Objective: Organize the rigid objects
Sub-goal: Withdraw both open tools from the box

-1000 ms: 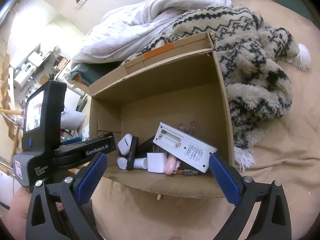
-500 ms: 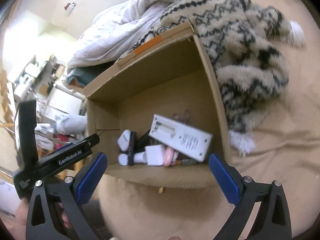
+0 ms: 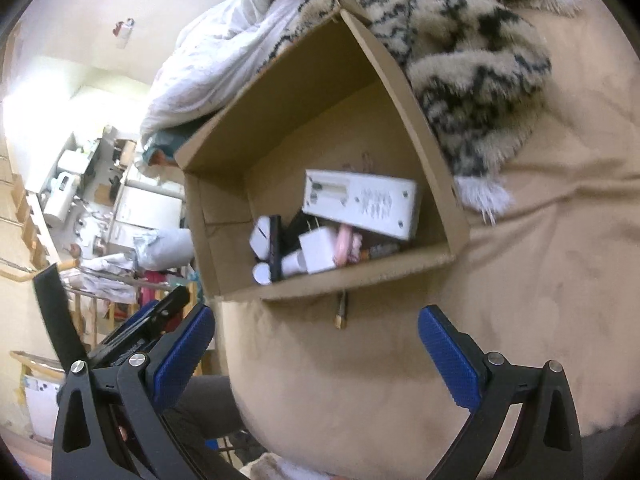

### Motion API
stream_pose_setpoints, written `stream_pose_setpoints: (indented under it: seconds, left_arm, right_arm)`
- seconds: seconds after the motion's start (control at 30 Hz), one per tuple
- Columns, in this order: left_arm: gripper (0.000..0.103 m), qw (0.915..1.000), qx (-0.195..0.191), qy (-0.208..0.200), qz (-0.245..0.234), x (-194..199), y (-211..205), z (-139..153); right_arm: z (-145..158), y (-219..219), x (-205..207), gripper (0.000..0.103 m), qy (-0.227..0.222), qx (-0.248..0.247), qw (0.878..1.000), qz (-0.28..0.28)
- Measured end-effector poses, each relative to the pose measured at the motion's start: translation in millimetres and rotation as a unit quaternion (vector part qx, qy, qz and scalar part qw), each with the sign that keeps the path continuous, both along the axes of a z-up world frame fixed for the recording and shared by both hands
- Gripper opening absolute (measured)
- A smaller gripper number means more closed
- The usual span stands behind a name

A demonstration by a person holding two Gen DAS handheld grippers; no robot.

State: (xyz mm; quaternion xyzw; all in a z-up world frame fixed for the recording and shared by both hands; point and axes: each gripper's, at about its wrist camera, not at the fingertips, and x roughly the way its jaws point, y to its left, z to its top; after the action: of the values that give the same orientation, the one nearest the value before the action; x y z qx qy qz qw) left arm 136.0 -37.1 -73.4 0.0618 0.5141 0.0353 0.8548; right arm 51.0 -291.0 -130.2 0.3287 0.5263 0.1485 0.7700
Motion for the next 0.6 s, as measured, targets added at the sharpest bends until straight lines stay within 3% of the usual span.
stream_pose_setpoints:
  seconds: [0.3, 0.43, 0.6]
  left_arm:
    - [0.079, 0.9997, -0.01, 0.014, -0.018, -4.9, 27.5, -19.9]
    - [0.079, 0.9989, -0.032, 0.031, 0.014, -4.8, 40.4, -28.9]
    - [0.079, 0.9969, -0.055, 0.051, 0.024, -9.0, 47.9, -28.6]
  right_arm:
    - [-11.3, 23.0, 0.8, 0.103, 0.015, -0.078, 0.996, 0.026]
    - [-20.7, 27.1, 2.7, 0.103, 0.031, -0.082, 0.996, 0.03]
    - [-33.9, 50.9, 13.8, 0.103, 0.047, -0.133, 0.989, 0.051]
